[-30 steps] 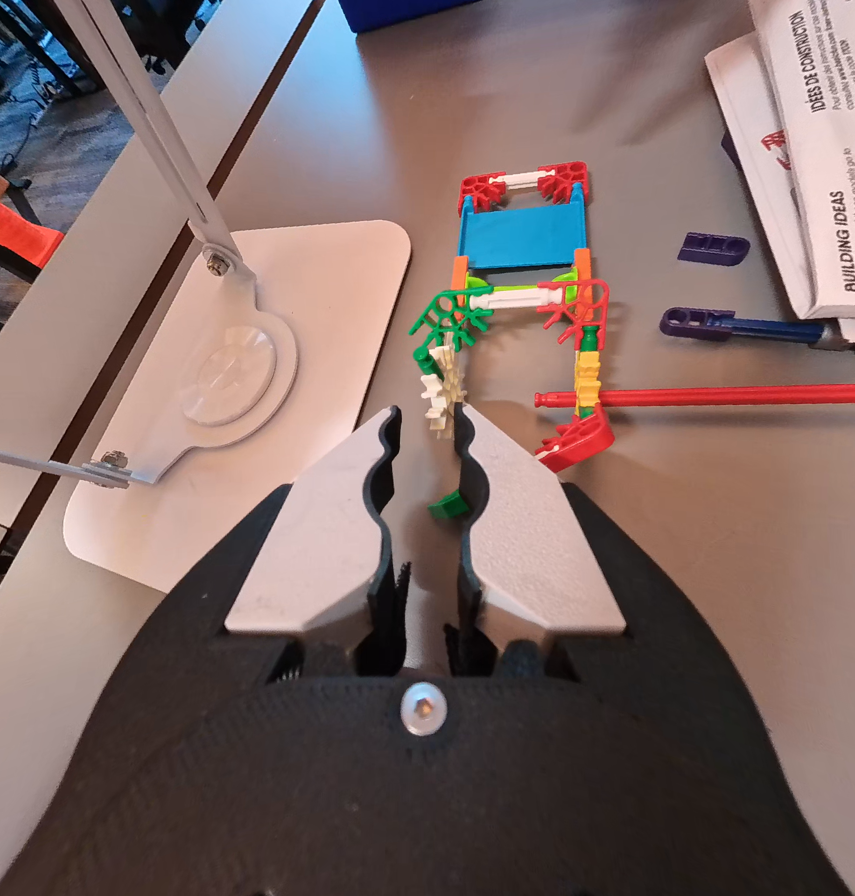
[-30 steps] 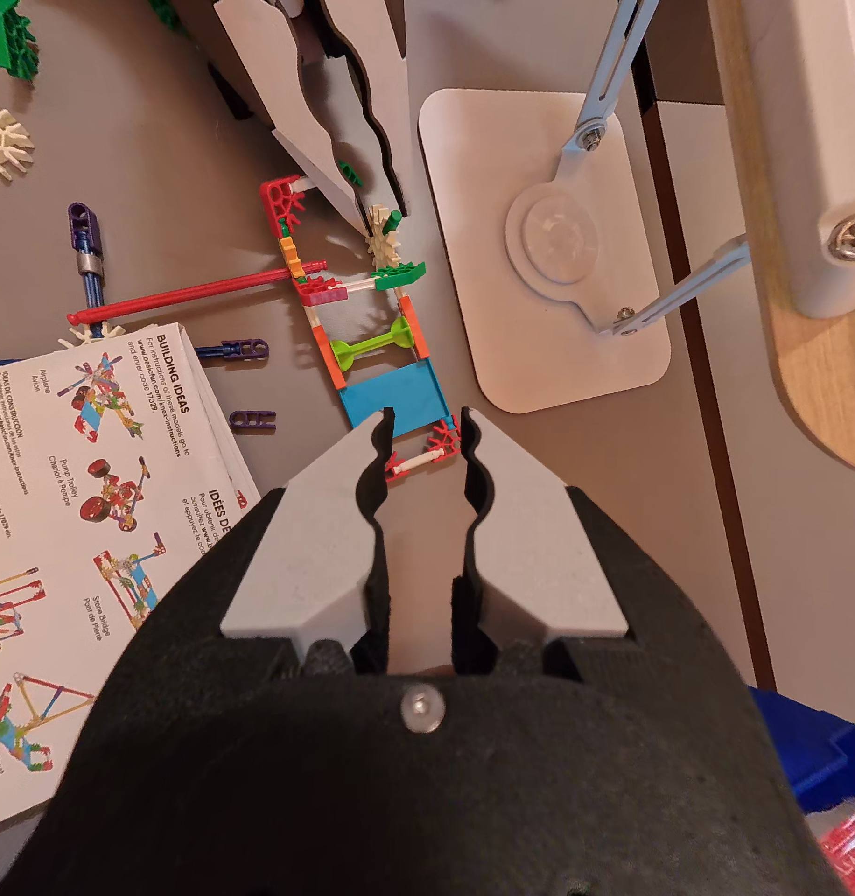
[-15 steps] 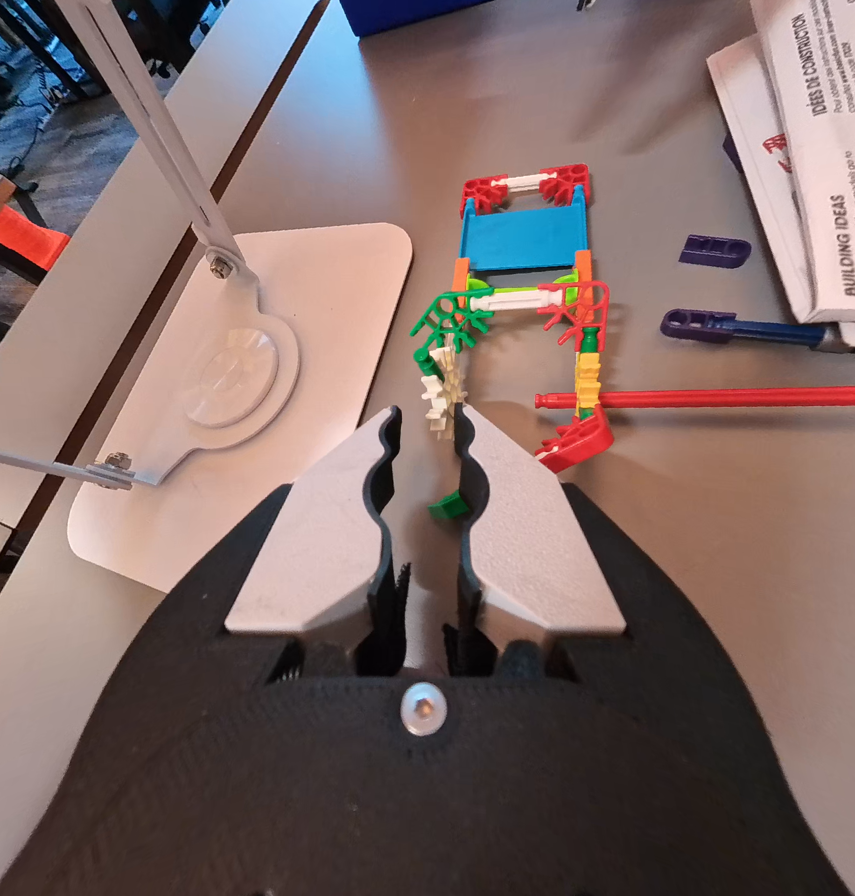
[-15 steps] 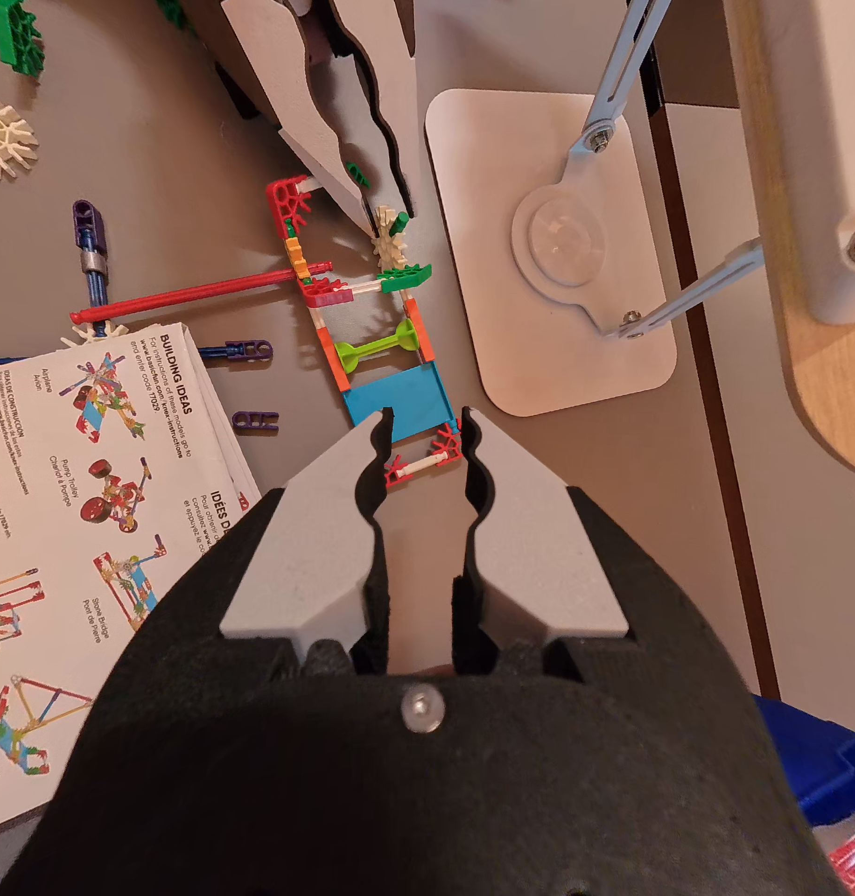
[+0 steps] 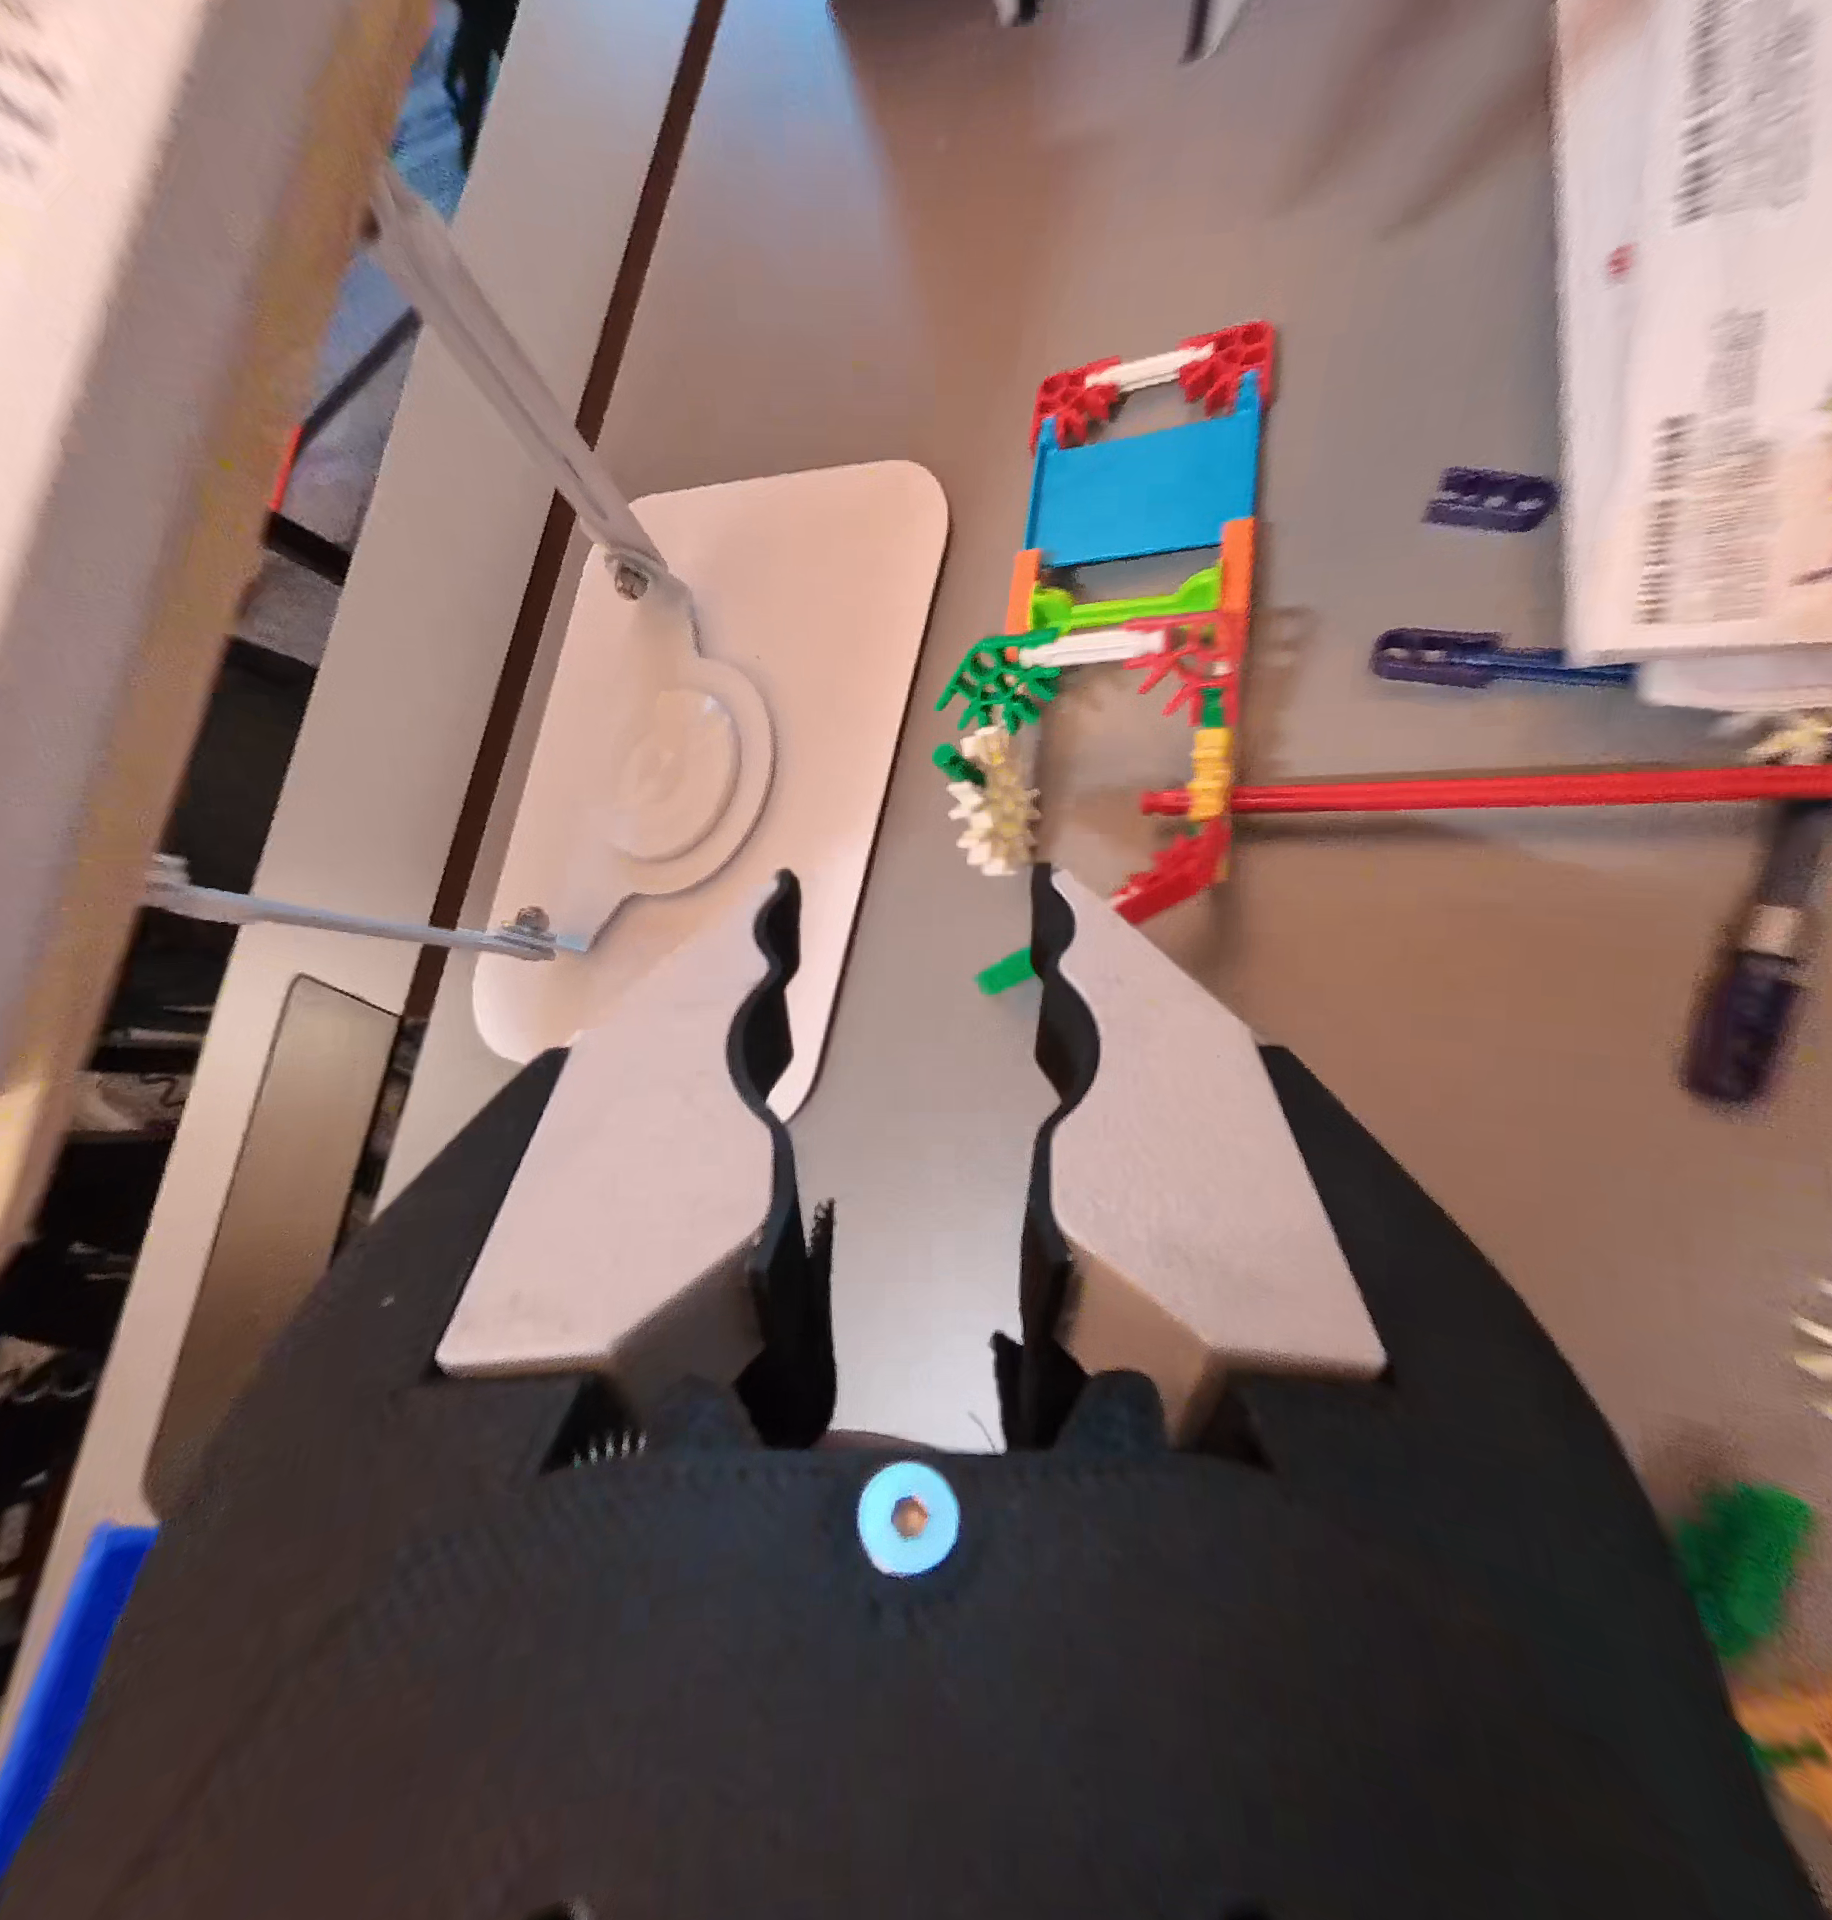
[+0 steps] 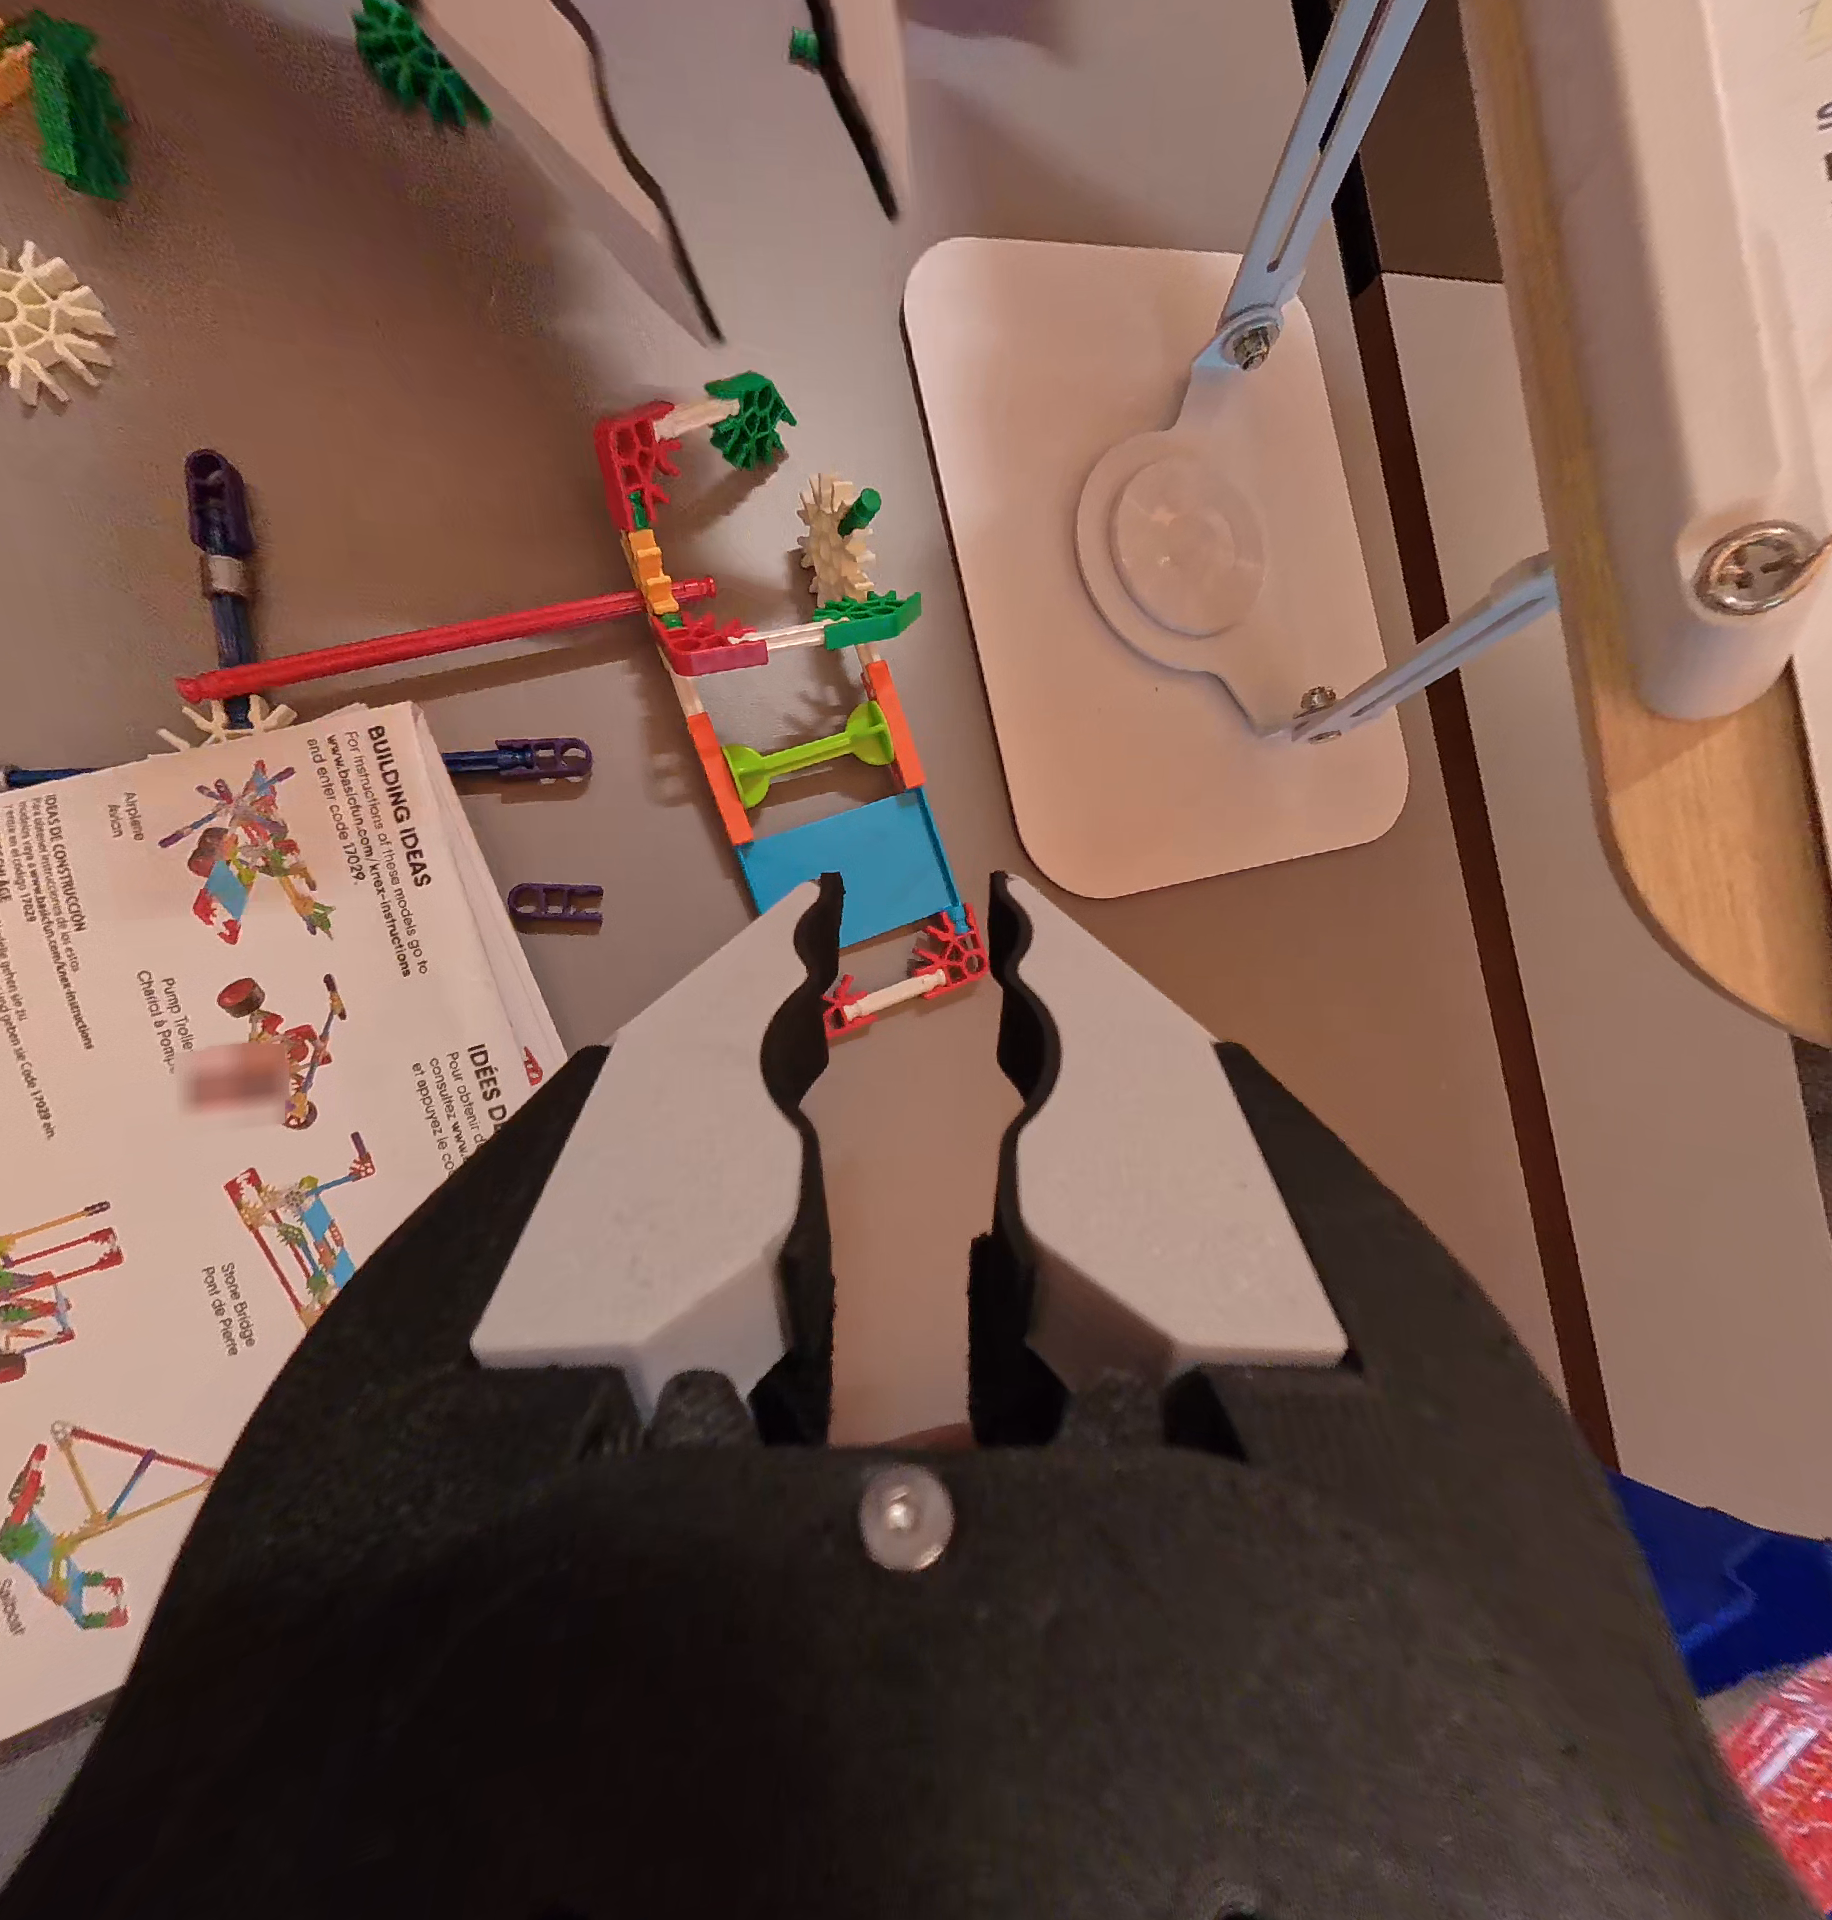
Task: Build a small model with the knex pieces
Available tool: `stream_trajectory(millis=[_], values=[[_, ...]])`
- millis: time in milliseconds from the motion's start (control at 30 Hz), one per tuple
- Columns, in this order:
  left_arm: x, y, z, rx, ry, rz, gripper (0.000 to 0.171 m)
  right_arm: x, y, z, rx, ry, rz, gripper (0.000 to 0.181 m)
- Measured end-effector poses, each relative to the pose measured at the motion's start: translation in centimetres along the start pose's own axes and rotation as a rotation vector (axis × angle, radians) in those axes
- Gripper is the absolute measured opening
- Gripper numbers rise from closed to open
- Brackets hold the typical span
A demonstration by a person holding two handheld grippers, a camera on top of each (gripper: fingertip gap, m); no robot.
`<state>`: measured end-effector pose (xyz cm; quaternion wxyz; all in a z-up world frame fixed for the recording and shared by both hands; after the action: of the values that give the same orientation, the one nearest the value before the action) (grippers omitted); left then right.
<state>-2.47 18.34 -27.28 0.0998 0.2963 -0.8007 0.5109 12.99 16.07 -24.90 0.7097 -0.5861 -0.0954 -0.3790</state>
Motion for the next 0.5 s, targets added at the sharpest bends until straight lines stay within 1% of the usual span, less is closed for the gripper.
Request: stream_trajectory(millis=[33, 100, 133, 167, 200, 233, 300, 333, 367, 400, 500], values=[[1.1, -0.8, 0.4, -0.006, 0.016, 0.001, 0.041, 0.1, -0.1, 0.0, 0.003, 0.002, 0.003, 0.026], [3.4, -1.8, 2.4, 0.001, 0.115, -0.009, 0.038, 0.3, -0.3, -0.1, 0.008, 0.001, 0.008, 0.026], [4.6, -1.9, 3.4, -0.002, 0.162, -0.028, 0.034, 0.4, -0.4, -0.1, 0.011, 0.0, 0.009, 0.026], [6.0, -1.5, 4.8, -0.005, 0.222, -0.073, 0.029, 0.4, -0.4, -0.2, 0.013, -0.001, 0.01, 0.026], [7.4, -0.8, 6.3, -0.015, 0.284, -0.123, 0.03, 0.5, -0.5, -0.2, 0.015, -0.001, 0.01, 0.026], [8.6, -0.2, 7.5, -0.029, 0.309, -0.154, 0.03, 0.5, -0.5, -0.2, 0.018, -0.002, 0.01, 0.026], [10.3, 1.4, 9.3, -0.023, 0.328, -0.224, 0.036, 0.6, -0.6, -0.3, 0.021, -0.006, 0.012, 0.026], [10.9, 2.1, 9.7, -0.029, 0.309, -0.238, 0.037, 0.7, -0.6, -0.4, 0.02, -0.009, 0.012, 0.026], [11.4, 2.8, 10.0, -0.002, 0.293, -0.252, 0.039, 0.7, -0.6, -0.4, 0.021, -0.012, 0.011, 0.026], [11.8, 3.2, 10.5, 0.032, 0.29, -0.253, 0.042, 0.7, -0.7, -0.6, 0.024, -0.017, 0.009, 0.026], [12.5, 3.6, 12.0, 0.095, 0.306, -0.2, 0.047, 0.4, -0.7, -1.5, 0.032, -0.054, 0.004, 0.026]])
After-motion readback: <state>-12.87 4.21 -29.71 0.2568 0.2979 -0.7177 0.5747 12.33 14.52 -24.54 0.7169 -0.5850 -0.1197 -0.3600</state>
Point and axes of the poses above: each gripper's, where its closed fingertips meet, x back along the fingers, y out of its underside, z = x × y across the jaws, the point moved 2 cm from there along x, back along the fingers, and after that the axes turned 15 degrees about z, right-handed, at the moved point
